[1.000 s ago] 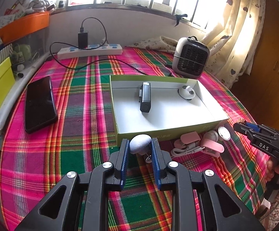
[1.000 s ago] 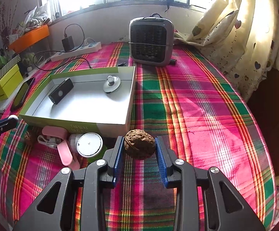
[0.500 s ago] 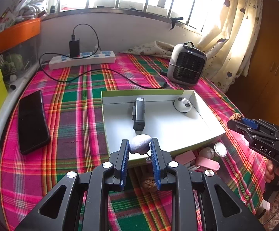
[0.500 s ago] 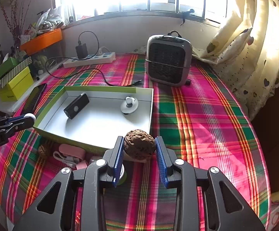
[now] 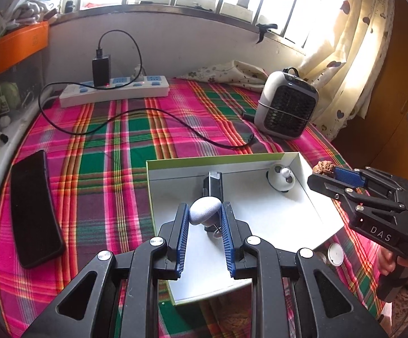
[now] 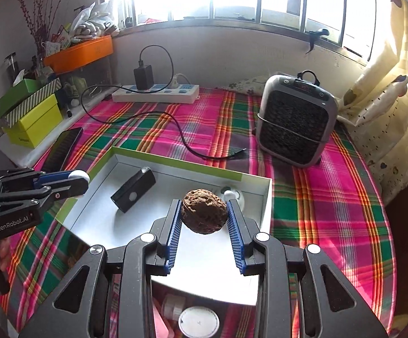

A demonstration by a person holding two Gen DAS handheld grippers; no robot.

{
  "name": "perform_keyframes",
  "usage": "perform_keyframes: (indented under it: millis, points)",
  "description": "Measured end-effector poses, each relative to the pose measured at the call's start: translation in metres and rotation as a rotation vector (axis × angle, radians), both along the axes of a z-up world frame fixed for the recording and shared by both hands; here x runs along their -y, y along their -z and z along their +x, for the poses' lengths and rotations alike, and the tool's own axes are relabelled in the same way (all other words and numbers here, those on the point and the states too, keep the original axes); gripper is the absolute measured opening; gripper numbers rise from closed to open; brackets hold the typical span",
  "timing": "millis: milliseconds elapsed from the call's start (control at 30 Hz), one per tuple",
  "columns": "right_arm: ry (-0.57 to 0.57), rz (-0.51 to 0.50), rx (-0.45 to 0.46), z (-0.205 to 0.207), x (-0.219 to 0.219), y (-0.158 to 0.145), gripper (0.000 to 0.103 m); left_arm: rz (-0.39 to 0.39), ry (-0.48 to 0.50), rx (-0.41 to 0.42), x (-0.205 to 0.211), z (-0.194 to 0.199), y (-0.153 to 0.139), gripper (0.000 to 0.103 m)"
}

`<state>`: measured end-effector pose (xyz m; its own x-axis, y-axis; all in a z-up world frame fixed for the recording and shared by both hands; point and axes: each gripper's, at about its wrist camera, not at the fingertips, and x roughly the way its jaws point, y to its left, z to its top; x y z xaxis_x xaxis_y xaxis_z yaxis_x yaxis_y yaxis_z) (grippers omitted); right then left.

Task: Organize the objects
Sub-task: 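Lift and carry the walnut and the knob over the green box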

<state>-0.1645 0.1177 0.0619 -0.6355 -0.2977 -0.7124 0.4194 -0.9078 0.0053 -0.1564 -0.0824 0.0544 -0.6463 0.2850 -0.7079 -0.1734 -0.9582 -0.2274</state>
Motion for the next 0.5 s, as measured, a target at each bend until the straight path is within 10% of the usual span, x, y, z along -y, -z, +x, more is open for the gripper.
perform_keyframes:
  millis: [500]
  points:
    - [-0.043,0.087,0.102,-0.046,0.037,0.037,0.033,-0.093,0.011,0.053,-0.007,-0.044,0.025,0.020]
